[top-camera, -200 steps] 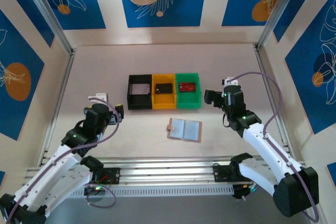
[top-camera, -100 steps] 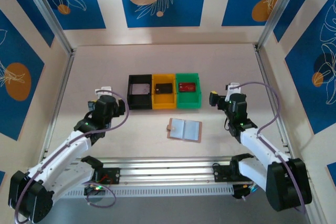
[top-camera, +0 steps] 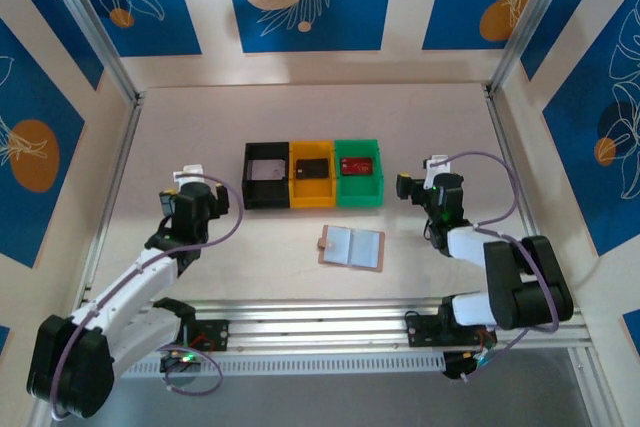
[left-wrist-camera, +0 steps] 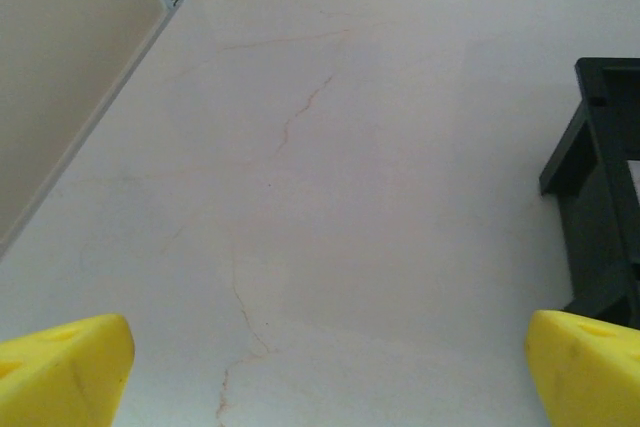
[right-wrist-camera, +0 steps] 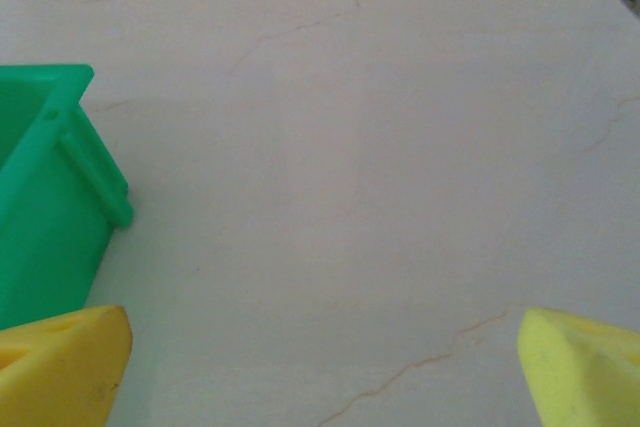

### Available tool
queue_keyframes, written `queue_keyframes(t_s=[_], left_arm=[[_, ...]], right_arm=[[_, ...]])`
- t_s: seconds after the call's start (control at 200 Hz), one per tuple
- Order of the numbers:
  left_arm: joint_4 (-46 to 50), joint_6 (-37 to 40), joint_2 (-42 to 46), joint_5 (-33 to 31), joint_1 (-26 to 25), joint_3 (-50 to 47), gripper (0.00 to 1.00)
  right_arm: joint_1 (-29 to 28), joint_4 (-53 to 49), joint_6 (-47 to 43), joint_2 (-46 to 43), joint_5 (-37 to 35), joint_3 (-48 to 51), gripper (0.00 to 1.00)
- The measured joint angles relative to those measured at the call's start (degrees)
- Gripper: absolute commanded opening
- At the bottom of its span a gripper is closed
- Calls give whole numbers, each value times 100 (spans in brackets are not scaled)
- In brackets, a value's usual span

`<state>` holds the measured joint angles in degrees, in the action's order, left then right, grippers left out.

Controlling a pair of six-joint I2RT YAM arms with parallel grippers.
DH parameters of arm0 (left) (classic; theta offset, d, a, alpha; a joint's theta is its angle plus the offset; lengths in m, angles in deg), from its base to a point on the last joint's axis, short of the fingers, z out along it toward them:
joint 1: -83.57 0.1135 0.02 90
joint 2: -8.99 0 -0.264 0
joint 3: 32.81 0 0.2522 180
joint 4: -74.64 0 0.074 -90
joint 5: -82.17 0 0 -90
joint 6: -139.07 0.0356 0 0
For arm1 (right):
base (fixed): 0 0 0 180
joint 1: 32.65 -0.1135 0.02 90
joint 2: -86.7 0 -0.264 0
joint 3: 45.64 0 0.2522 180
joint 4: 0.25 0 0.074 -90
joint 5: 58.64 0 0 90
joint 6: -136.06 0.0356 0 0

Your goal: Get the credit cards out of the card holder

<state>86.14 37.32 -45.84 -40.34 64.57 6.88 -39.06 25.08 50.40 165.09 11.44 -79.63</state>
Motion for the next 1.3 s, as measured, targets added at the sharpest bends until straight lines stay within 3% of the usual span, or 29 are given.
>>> queue_keyframes(t_s=[0.215,0.39,0.745,1.04,1.3], left_arm=[[-564,170,-485,-7,212,-17,100],[-1410,487,-850,-17,387,-127,100],[-2863,706,-2146,260,748,-382,100],[-3915,931,-2820,737,1211,-369,100],[-4419,1176,-3335,1784,1314,-330,100]], right_arm=[[258,800,0,881,625,7,99],[614,682,79,905,1108,-240,99],[621,673,114,905,1274,-267,99],[616,673,114,905,1290,-267,99],[616,673,114,907,1290,-267,99]])
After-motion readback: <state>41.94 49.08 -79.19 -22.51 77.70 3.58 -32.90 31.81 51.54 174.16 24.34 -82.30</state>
